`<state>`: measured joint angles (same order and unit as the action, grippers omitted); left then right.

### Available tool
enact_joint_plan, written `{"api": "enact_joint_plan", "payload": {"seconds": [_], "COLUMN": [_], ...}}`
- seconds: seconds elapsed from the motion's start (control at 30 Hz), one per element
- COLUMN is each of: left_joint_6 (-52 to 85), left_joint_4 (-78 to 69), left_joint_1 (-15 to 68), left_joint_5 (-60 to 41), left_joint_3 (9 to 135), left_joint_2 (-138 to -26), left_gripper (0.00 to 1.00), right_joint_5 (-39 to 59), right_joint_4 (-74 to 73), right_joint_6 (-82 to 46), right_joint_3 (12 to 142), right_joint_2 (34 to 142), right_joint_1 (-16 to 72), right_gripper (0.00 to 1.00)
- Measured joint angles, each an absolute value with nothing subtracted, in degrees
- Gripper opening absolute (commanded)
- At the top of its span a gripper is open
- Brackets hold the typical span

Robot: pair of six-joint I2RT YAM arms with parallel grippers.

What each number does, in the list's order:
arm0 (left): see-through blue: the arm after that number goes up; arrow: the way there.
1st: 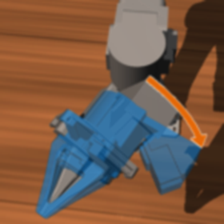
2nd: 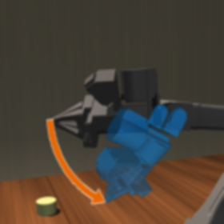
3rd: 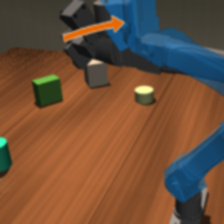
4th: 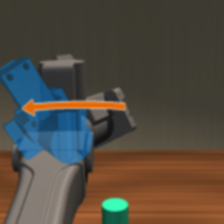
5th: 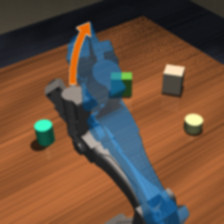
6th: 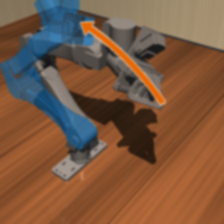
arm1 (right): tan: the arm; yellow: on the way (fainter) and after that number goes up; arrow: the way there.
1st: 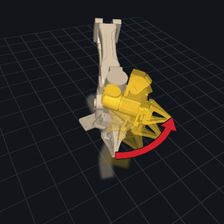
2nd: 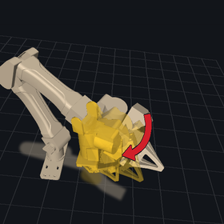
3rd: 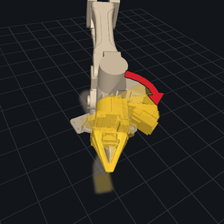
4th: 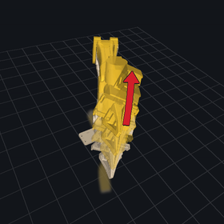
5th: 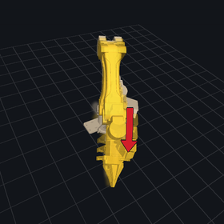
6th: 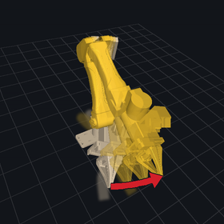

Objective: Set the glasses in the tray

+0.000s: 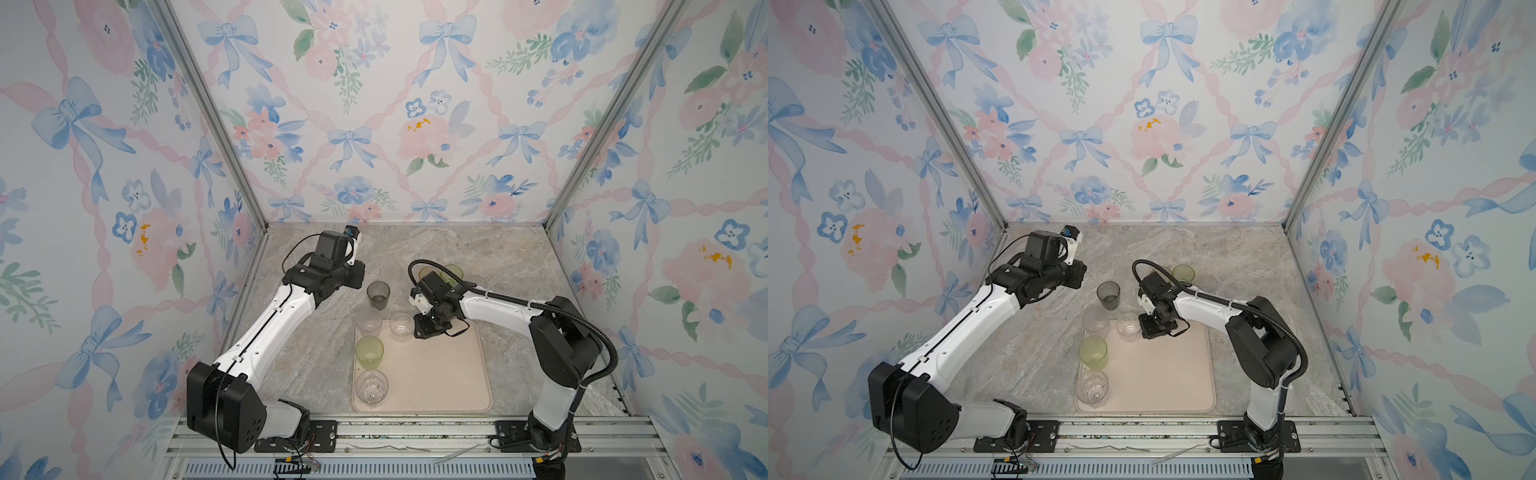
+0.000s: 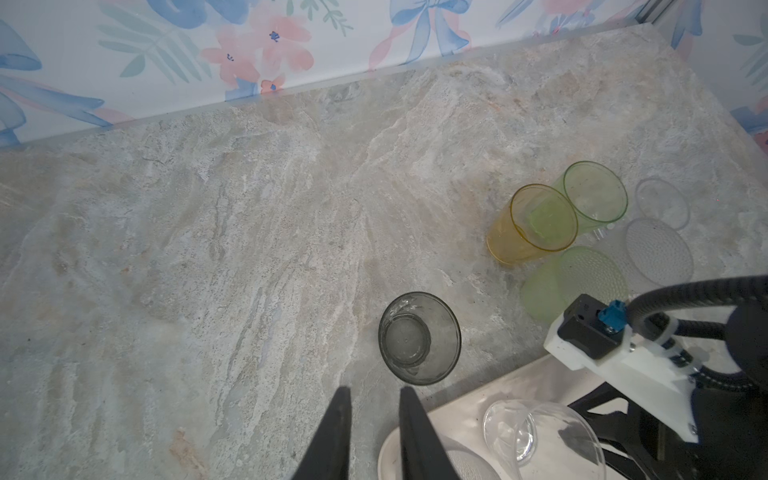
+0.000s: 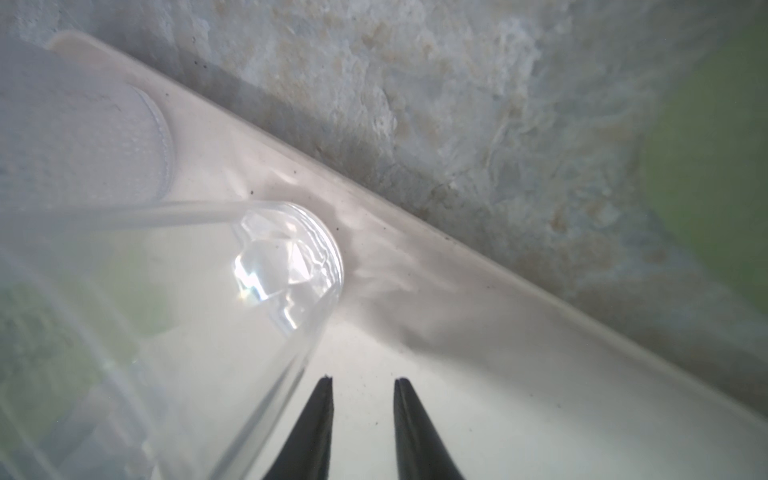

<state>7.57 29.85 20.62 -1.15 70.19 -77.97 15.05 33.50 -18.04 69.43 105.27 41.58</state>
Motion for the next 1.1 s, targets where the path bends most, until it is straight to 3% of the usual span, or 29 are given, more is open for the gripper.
{"api": "enact_joint_plan", "payload": {"seconds": [0.8, 1.1], "left_joint_6": [7.57, 7.57], "left_joint_4": [29.65, 29.65], "left_joint_1": [19.66, 19.66], "left_joint_5": [-2.44, -2.48], "left_joint_3": [68.73, 68.73], "left_joint_2": [-78.61, -78.61], "left_gripper": [0.24, 0.24], "right_joint_5": [16.08, 16.32], "right_joint_4": [33.12, 33.1], "right_joint_6": [-18.26, -19.11], "right_joint_3": [70.61, 70.59], "right_joint_2": [106.5, 107.07], "right_joint_1": [41.8, 41.74], "right_gripper": [0.29, 0.34]}}
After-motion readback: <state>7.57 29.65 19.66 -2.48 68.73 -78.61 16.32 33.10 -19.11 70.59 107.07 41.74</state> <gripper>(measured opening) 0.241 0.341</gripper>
